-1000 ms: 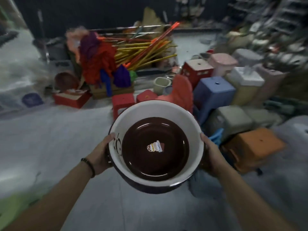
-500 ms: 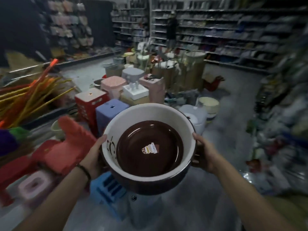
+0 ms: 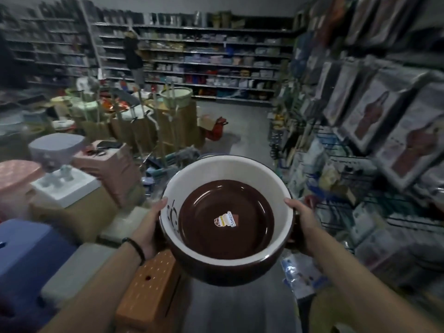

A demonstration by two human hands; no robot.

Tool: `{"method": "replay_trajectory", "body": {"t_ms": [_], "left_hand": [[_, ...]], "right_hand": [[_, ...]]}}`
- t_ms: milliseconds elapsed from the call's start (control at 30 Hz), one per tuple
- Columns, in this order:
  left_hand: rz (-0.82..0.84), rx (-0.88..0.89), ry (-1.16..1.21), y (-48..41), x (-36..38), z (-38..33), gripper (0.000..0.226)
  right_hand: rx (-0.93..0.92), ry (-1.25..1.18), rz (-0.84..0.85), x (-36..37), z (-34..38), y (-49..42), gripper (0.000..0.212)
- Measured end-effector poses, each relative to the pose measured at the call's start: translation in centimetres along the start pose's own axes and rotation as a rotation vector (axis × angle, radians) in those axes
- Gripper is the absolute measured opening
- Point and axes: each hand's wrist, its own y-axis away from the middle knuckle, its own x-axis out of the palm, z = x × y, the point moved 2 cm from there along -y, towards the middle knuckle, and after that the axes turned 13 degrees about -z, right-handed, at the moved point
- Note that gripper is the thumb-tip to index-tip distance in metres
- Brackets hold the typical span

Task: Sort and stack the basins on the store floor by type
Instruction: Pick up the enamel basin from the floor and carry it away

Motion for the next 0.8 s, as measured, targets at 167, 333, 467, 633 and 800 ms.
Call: {"method": "replay_trajectory", "body": {"t_ms": [167, 333, 467, 633, 800], "left_hand": [[0.08, 0.042, -0.055, -10.1, 8.8, -4.9, 0.084], [0.092, -0.008, -0.149, -20.5, 16.6, -8.6, 0.094], [0.098, -0.011, -0.11, -29.2, 22.3, -11.3, 0.092], [0.022, -0.031, -0.069, -38.3, 28.0, -16.1, 0.093], [-0.047, -0.02, 0.01, -47.2, 30.9, -21.4, 0.092]], "right_hand": [[-0.014, -0.079, -0.151, -0.7, 6.5, -7.2, 0.067], [0.006, -0.146, -0.195, -0.2, 12.5, -16.8, 0.071], [0.007, -0.145, -0.154, 1.5, 18.2, -25.5, 0.074], [-0.02, -0.089, -0.11, 4.9, 27.6, -36.6, 0.063], [0.013, -0.066, -0.062, 11.5, 34.2, -47.7, 0.067]]}}
